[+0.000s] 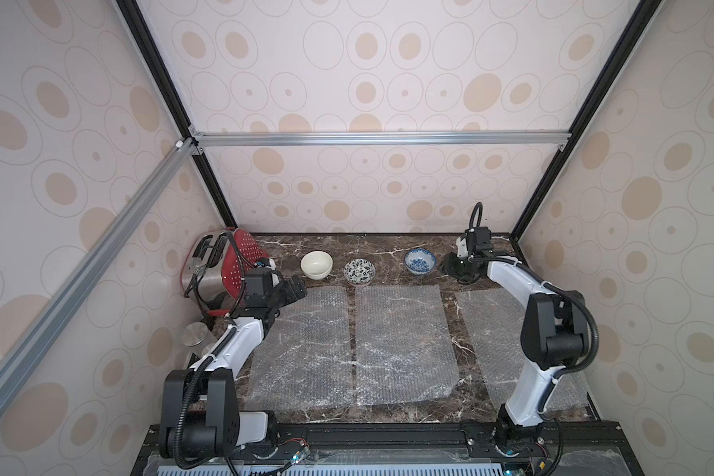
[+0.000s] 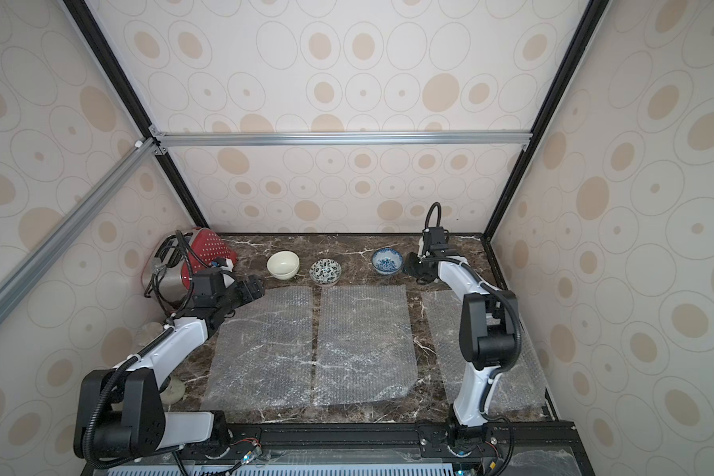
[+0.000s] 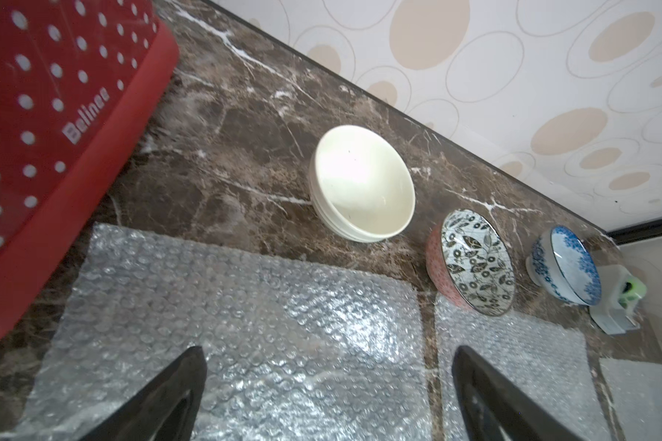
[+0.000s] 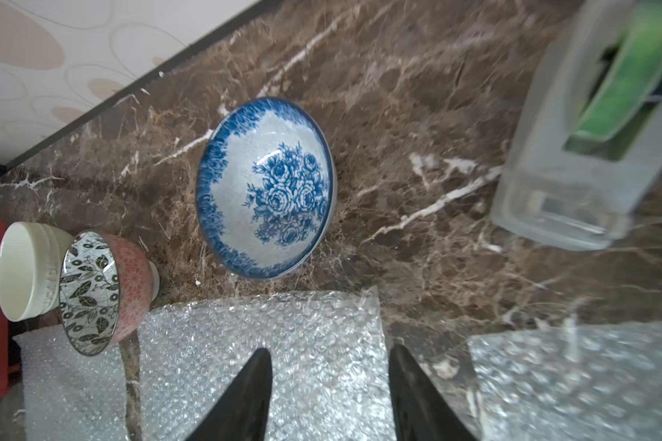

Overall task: Wrap bowls in bubble wrap
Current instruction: Pick up the bowl from the center of the board.

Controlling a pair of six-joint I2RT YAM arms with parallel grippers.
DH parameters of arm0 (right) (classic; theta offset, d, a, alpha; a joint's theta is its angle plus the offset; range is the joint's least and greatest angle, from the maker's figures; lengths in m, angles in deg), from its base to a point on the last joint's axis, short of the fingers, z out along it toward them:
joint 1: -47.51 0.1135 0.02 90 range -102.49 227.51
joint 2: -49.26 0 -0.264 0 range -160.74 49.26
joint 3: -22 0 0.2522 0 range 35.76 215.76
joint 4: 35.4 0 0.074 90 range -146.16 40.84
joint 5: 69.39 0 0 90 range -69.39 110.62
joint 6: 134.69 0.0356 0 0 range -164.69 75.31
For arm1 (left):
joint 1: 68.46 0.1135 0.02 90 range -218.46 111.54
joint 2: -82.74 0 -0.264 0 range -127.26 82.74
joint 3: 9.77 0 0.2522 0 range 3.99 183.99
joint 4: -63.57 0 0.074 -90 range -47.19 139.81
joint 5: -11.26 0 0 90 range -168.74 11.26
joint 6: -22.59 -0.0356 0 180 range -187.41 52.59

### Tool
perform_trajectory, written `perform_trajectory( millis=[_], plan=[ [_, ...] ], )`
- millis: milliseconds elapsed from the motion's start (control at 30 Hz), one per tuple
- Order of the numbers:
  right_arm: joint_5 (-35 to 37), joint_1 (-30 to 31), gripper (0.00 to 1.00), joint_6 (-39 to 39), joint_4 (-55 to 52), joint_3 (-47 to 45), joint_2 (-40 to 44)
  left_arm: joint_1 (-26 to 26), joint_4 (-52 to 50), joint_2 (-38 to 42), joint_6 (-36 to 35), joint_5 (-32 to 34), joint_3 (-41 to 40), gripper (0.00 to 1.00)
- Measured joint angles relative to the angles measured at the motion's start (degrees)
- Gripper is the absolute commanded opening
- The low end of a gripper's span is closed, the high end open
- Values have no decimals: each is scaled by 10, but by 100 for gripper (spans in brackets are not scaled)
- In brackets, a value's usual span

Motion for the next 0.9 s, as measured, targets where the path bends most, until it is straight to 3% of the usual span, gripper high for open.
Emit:
perform_trajectory(
  millis=[400,533,667,767,900],
  plan=[
    [21,7,51,0,-141,242,-178,-85,-70,30,20,-58,0,99],
    [31,7,43,-4,-174,306,-223,-109,-77,28,23,-63,4,99],
    [31,7,30,-12,-204,384,-275,-140,-82,1,24,-66,33,99],
    [30,7,26,-10,-219,414,-294,-161,-83,-26,25,-66,55,99],
    [28,7,7,-14,-230,429,-301,-191,-84,-67,25,-68,85,99]
  ],
)
